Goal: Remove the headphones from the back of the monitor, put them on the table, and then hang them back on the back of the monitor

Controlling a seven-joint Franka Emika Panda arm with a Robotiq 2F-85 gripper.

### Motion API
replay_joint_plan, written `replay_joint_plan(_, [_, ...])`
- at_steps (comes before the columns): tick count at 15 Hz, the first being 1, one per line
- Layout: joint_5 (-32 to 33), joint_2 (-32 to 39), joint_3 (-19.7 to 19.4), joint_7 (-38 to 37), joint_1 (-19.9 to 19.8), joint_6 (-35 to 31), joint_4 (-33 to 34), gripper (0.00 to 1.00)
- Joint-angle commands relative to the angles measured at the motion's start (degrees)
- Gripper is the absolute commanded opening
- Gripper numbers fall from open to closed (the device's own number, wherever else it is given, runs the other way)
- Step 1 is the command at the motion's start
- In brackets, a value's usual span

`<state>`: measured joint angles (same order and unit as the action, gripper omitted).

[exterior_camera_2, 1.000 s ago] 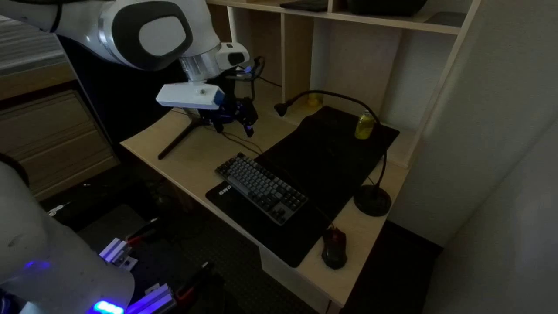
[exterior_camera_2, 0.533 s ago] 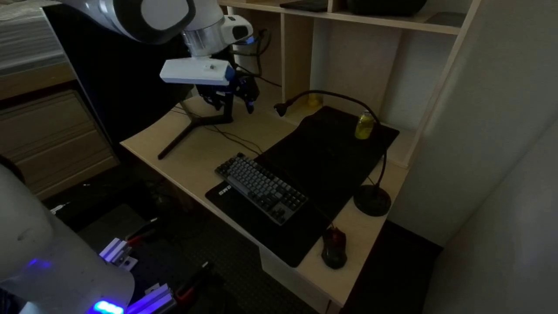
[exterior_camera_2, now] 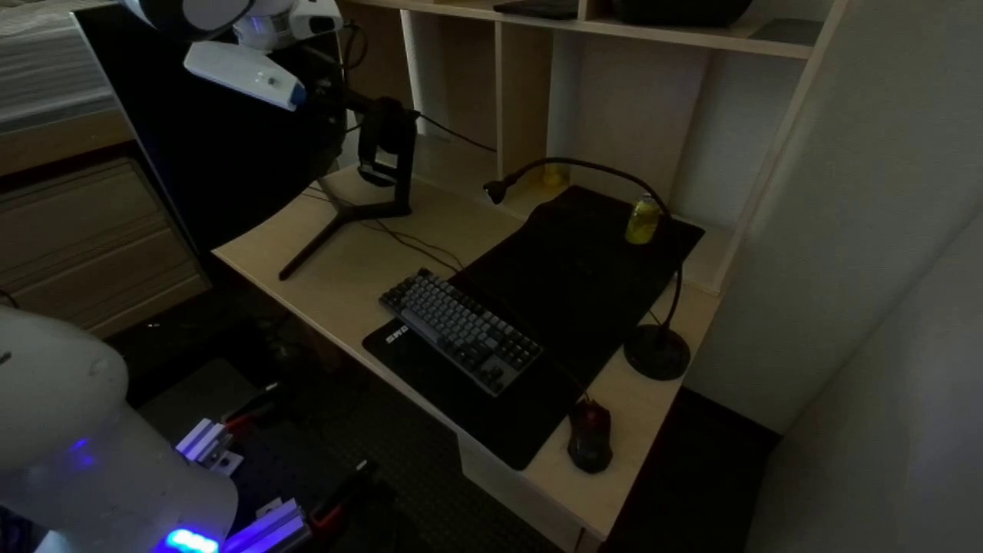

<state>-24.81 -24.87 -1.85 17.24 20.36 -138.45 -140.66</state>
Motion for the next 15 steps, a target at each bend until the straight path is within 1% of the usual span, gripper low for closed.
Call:
replay_joint_plan(1, [-0.91, 0.54, 1.03, 0.35, -1.29, 0.34, 0.72, 1.00])
replay_joint_plan(2, [2.23, 3.02, 3.06, -2.19, -2.46, -0.64, 0.39, 1.00])
replay_joint_plan(4, [-0.22, 9.71, 5.02, -5.72, -1.43, -5.73, 2.45, 1.00])
replay_joint_plan(6, [-2.09, 16.96, 7.64, -9.76, -0.85, -14.40, 6.14, 1.00])
replay_joint_plan(7, [-0.25, 20.31, 9.36, -12.75, -1.72, -19.15, 7.84, 1.00])
replay_joint_plan(9, [1.74, 27.70, 10.98, -17.31, -2.55, -25.00, 13.50, 1.00])
replay_joint_plan(10, [-2.65, 31.16, 9.47, -15.85, -0.20, -25.68, 17.68, 1.00])
replay_joint_plan(11, [-0.04, 23.78, 9.65, -15.89, -0.55, -24.28, 9.67, 1.00])
replay_joint_plan(12, [-0.18, 26.39, 9.65, -15.94, -0.45, -24.77, 11.89, 1.00])
replay_joint_plan(13, [-0.15, 27.09, 9.64, -15.94, -0.46, -24.77, 12.21, 1.00])
replay_joint_plan(15, [-0.15, 26.22, 9.65, -15.94, -0.46, -24.75, 11.58, 1.00])
